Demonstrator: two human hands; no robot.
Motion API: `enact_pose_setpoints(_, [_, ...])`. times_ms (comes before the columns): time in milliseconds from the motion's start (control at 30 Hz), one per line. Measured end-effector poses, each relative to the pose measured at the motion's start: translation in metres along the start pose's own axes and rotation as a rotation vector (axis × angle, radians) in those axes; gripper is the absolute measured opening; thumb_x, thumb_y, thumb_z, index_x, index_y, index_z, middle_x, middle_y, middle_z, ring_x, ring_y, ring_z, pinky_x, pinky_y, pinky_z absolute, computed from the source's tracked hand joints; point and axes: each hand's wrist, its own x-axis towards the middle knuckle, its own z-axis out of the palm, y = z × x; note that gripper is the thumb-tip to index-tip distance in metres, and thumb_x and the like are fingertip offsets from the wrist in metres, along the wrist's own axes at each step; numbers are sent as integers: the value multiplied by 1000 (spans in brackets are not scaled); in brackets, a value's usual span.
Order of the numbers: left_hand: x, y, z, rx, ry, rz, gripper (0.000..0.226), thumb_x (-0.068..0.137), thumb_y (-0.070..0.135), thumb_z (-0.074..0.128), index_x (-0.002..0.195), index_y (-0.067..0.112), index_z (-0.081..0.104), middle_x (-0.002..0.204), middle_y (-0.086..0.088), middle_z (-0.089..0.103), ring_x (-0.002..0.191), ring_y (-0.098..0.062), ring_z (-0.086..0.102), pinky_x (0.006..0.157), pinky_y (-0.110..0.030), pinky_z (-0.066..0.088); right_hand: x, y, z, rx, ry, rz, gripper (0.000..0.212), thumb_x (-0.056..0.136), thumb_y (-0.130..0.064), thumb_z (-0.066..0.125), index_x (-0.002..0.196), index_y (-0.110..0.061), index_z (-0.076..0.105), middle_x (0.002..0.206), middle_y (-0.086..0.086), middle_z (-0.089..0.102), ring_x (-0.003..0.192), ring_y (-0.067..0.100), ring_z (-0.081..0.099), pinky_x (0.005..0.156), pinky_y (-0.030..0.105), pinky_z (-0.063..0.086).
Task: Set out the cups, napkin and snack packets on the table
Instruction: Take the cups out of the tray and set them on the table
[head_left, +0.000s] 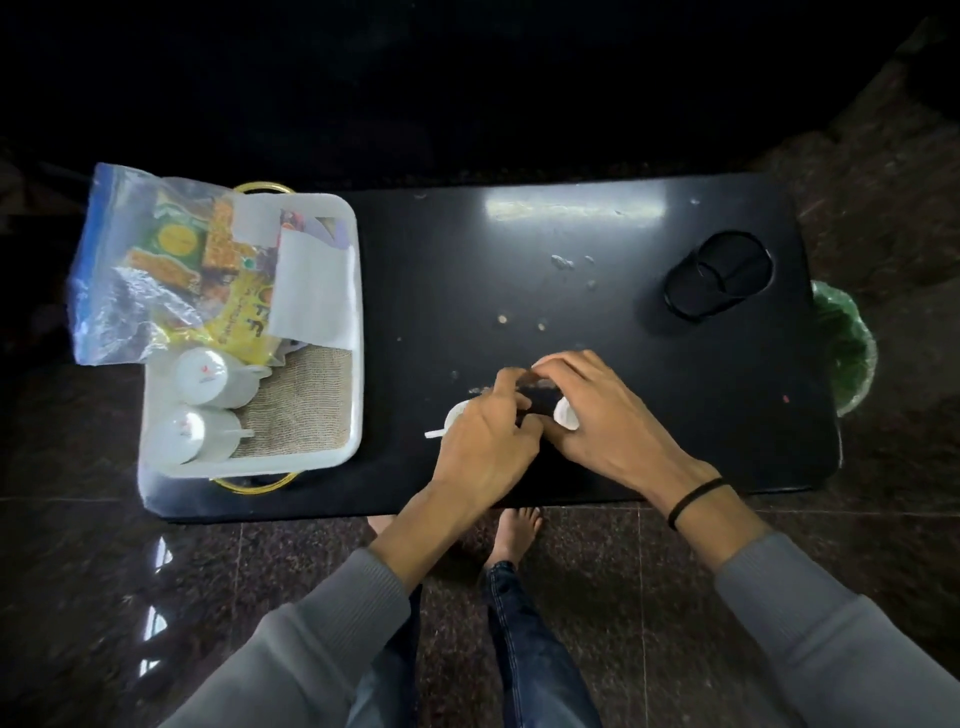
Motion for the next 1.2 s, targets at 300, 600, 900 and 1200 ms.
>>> enact_pose_setpoints(300, [-18, -67, -93, -102, 237, -73, 34, 94, 16, 57, 128, 21, 56, 115, 0, 73, 98, -24, 70, 90, -45, 55, 65, -96, 33, 182, 9, -90, 45, 88, -35, 71, 129, -34, 53, 127, -13, 60, 115, 9, 58, 88, 36, 56])
enact_pose_setpoints(600, [-11, -186, -186, 225, 487, -212, 41, 93, 18, 59, 134, 13, 56, 133, -11, 61, 125, -31, 49, 99, -45, 42, 162, -204, 107, 321, -140, -166, 53, 84, -33, 77, 130, -24, 53, 131, -8, 65, 119, 10, 62, 94, 41, 55])
enact_pose_setpoints(900, [16, -243, -204, 388, 282, -230, 79, 84, 38, 77, 146, 16, 34, 143, -11, 47, 123, -31, 53, 89, -41, 49, 205, -229, 144, 259, -182, -61, 39, 85, -8, 72, 120, -19, 62, 121, 0, 70, 110, 19, 65, 93, 42, 55])
enact_pose_setpoints(1200, [3, -238, -220, 189, 389, -121, 65, 73, 44, 85, 124, 13, 57, 112, -8, 65, 90, -29, 63, 74, -43, 54, 196, -221, 128, 374, -178, -14, 23, 88, -23, 75, 110, -26, 70, 101, -16, 68, 82, -16, 59, 72, 4, 47])
